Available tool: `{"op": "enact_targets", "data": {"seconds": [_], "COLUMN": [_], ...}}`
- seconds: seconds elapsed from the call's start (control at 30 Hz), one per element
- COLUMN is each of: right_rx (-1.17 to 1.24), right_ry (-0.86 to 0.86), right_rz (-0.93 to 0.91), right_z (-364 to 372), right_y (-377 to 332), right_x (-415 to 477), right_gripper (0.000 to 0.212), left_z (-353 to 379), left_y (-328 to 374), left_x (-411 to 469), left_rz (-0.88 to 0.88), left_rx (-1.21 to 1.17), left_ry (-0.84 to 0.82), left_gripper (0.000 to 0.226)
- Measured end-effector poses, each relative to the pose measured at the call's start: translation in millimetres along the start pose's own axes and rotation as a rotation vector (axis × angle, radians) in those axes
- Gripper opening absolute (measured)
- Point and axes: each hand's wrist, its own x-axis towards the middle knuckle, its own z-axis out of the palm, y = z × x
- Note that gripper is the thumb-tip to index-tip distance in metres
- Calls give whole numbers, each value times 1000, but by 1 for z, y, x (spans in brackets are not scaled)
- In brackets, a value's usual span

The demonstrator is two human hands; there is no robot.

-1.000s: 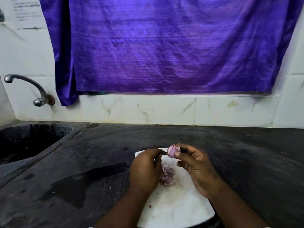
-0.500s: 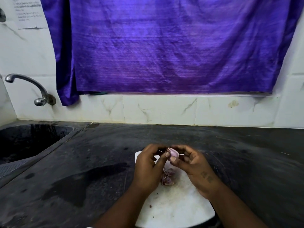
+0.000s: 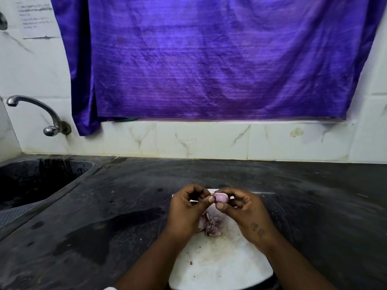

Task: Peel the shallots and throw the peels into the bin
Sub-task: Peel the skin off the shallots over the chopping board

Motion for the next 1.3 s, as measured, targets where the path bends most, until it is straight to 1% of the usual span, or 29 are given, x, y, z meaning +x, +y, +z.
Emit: {"op": "enact_targets", "data": {"seconds": [0.13, 0.23, 0.33, 0.43, 0.5, 0.57, 0.6, 0.63, 0.7, 0.73, 0.8, 0.87, 0.93, 1.03, 1.2, 1.3], "right_rx": [40, 2, -53, -214, -372, -466, -455, -413, -234, -138, 4, 51, 58, 52, 23, 12], "right_ry": [24, 28, 37, 46, 117, 275, 329, 334, 223, 155, 103, 100, 79, 42, 22, 15], "right_rz": [-19, -48, -86, -153, -196, -156, -124, -98, -57, -48, 5, 44, 52, 27, 13, -1], "right_z": [1, 2, 1, 5, 1, -13, -21, -26, -17, -7, 4, 5, 4, 7, 6, 6], "right_y": [4, 4, 1, -3, 1, 4, 5, 5, 3, 0, -4, -4, -6, -9, -8, -8], "right_x": [2, 0, -2, -5, -2, 7, 11, 13, 9, 6, 2, 2, 2, -1, -1, -1], "right_gripper": [31, 33, 38, 41, 30, 19, 18, 18, 19, 20, 21, 20, 21, 18, 26, 26], "left_z": [-2, -2, 0, 1, 5, 14, 17, 18, 7, -1, -8, -5, -2, -3, -1, -2], "left_y": [-3, -6, -6, -3, 1, 7, 9, 10, 3, 0, -5, -6, -5, -4, 3, -1], "left_x": [0, 0, -1, 0, -5, -17, -21, -21, -10, -4, 0, -5, -8, -4, -5, -3], "left_rz": [5, -22, -39, -39, -28, -27, -8, 11, 85, 137, 189, 197, 211, 194, 163, 128], "left_rx": [0, -30, -72, -107, -101, -59, -2, 49, 129, 202, 375, 446, 456, 426, 254, 186], "left_ry": [-41, -78, -126, -92, -132, -280, -300, -243, -26, 22, 1, -16, 16, 80, 27, 15], "left_gripper": [9, 6, 8, 6, 5, 14, 18, 19, 16, 14, 13, 10, 6, 19, 18, 17]}}
